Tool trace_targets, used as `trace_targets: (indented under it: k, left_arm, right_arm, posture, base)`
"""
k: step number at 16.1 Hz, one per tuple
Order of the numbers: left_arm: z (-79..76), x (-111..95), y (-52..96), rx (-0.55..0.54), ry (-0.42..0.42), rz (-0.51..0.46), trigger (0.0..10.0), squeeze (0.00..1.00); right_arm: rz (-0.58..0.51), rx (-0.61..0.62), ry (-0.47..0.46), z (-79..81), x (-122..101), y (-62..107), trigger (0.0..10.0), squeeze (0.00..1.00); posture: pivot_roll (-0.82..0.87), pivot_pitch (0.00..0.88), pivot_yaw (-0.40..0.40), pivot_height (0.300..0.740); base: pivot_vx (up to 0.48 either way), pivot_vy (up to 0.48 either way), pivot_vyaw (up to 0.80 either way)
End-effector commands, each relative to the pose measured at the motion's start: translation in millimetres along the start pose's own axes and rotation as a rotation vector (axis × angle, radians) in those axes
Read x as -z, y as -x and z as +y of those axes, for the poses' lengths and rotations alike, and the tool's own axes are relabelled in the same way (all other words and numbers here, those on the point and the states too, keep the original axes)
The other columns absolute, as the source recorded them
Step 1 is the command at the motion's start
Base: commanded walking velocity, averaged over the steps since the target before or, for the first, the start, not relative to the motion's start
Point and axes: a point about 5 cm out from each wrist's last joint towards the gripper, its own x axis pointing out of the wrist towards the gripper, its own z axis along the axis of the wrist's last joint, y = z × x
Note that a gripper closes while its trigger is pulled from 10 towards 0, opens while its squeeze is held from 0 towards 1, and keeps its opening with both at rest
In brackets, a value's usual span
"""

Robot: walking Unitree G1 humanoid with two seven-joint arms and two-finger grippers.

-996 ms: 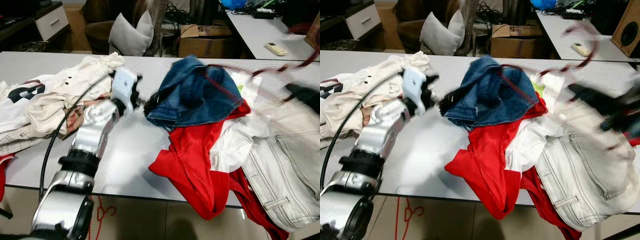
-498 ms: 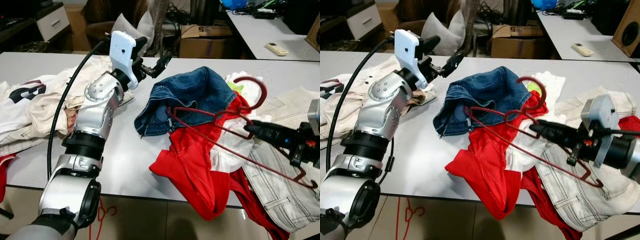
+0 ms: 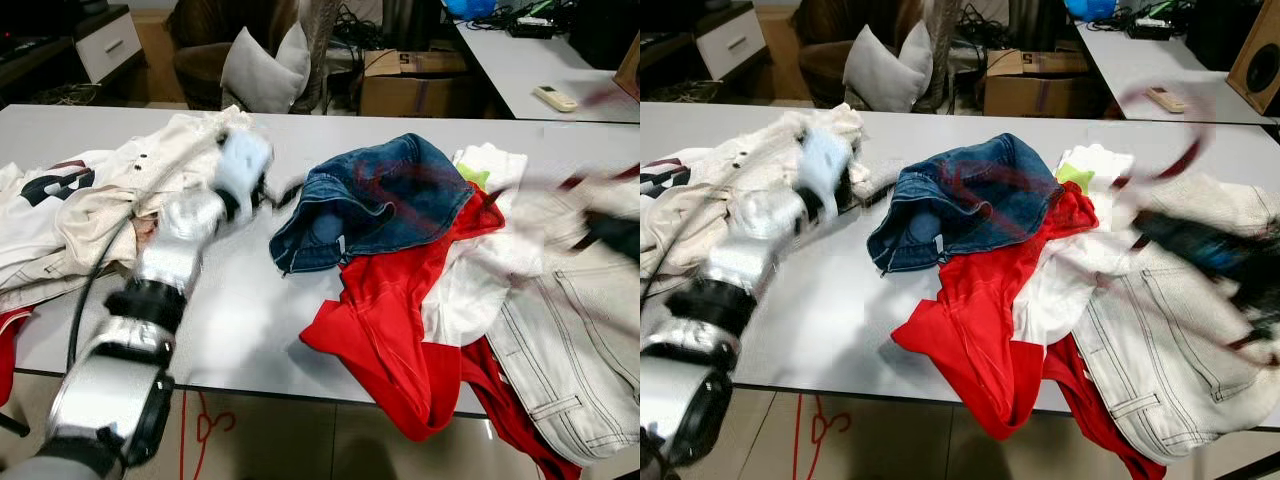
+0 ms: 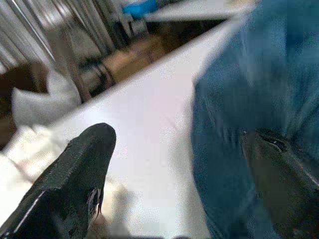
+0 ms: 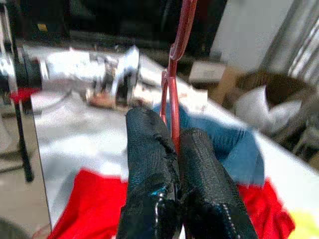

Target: Hang hanger

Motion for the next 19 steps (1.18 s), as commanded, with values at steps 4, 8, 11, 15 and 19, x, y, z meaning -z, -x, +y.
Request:
trace_targets:
  k: [4, 8, 11, 15, 19]
  left_arm:
    - [-46.5, 16, -19.9, 0.101, 0.131, 0.035, 10.0, 0.0]
    - [-107.8, 30, -26.4, 0.302, 0.189, 0.049, 10.0, 0.0]
    - [-115.5, 56, -13.3, 0.38, 0.108, 0.167, 10.0, 0.0]
    - [-57.4, -2, 4.5, 0.295, 0.237, -0.213, 10.0, 1.0]
    - [-19.3, -59, 42.0, 0.195, 0.248, -0.427, 10.0, 1.0]
  right_arm:
    - [-0.215, 0.152, 0.021, -20.0, -26, -1.5, 10.0, 0.0]
    - [-0.123, 0.373, -0.012, -39.4, 10, -38.2, 10.0, 0.0]
    - [-0.111, 0.441, -0.053, -42.2, 26, -59.1, 10.0, 0.0]
    - [-0.209, 0.591, -0.068, -45.9, 25, -84.8, 10.0, 0.0]
    - [-0.254, 0.631, -0.126, -34.4, 22, -104.7, 10.0, 0.0]
  posture:
    - [-0.16, 0.0, 0.079, 0.74]
    - [-0.17, 0.0, 0.086, 0.74]
    - [-0.15, 0.0, 0.07, 0.74]
    - [-0.13, 0.0, 0.042, 0.74]
    - [-0.1, 0.0, 0.016, 0.74]
  base:
    - [0.0, 0.0, 0.0]
    - [0.0, 0.0, 0.0]
    - [0.0, 0.0, 0.0]
    - [0.0, 0.0, 0.0]
    - [0.0, 0.0, 0.0]
